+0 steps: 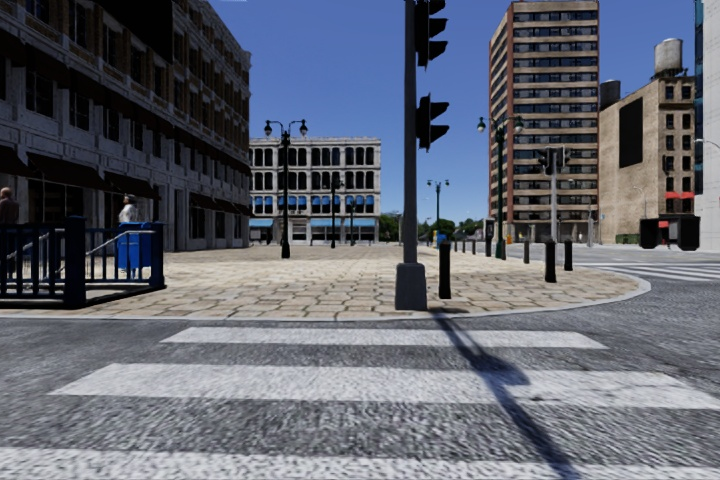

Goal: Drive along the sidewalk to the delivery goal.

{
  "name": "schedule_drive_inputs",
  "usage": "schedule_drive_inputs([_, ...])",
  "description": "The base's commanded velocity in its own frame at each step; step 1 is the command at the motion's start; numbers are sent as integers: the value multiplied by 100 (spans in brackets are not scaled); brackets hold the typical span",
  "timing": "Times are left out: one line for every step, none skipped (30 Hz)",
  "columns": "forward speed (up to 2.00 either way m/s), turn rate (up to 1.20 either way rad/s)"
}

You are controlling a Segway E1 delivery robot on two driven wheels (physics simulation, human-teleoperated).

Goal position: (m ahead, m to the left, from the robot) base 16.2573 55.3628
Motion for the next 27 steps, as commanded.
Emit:
schedule_drive_inputs([200,22])
schedule_drive_inputs([200,22])
schedule_drive_inputs([200,22])
schedule_drive_inputs([200,22])
schedule_drive_inputs([200,22])
schedule_drive_inputs([200,22])
schedule_drive_inputs([200,22])
schedule_drive_inputs([200,22])
schedule_drive_inputs([200,22])
schedule_drive_inputs([200,22])
schedule_drive_inputs([200,22])
schedule_drive_inputs([200,22])
schedule_drive_inputs([200,23])
schedule_drive_inputs([200,27])
schedule_drive_inputs([200,27])
schedule_drive_inputs([200,27])
schedule_drive_inputs([200,28])
schedule_drive_inputs([200,28])
schedule_drive_inputs([200,28])
schedule_drive_inputs([200,29])
schedule_drive_inputs([200,34])
schedule_drive_inputs([200,34])
schedule_drive_inputs([200,37])
schedule_drive_inputs([200,37])
schedule_drive_inputs([200,38])
schedule_drive_inputs([200,38])
schedule_drive_inputs([200,38])
